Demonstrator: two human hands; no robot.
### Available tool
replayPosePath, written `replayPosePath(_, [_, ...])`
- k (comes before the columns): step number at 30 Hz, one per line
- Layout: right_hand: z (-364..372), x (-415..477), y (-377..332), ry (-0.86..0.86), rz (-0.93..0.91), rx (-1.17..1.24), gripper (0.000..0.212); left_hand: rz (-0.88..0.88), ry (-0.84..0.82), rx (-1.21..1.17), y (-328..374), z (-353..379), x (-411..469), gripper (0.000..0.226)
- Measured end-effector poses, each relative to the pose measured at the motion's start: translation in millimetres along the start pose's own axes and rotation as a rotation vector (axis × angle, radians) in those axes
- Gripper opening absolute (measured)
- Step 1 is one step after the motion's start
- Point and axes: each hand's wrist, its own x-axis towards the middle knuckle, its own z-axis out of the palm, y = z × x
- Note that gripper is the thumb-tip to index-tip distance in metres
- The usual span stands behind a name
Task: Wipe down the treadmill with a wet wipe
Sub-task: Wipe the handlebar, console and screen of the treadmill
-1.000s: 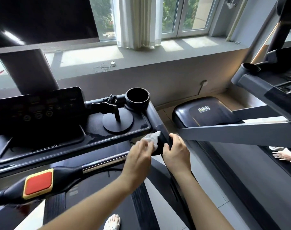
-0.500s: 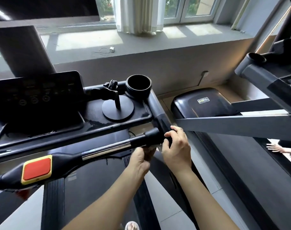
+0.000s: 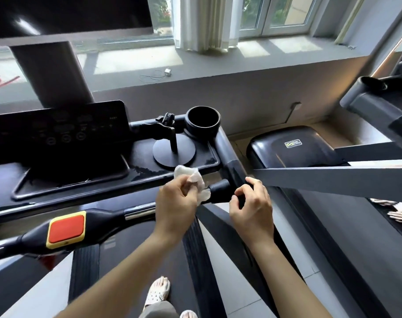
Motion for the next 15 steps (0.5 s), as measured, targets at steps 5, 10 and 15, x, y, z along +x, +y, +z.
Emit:
replayPosePath(5, [1,2,0,0.01,-0.002,0.001,0.008,0.749,-0.004,0.536,-10,0,31,0.006])
replayPosePath(10, [0,0,1,0.008,-0.014,0.015,0.008,0.755,-0.47,0.637,-40,16,24,0.01])
replayPosePath(15, [2,1,1,0.019,-0.021,-0.001,0.008,0.492,-0.564,0.497,-32,23,47,0.026])
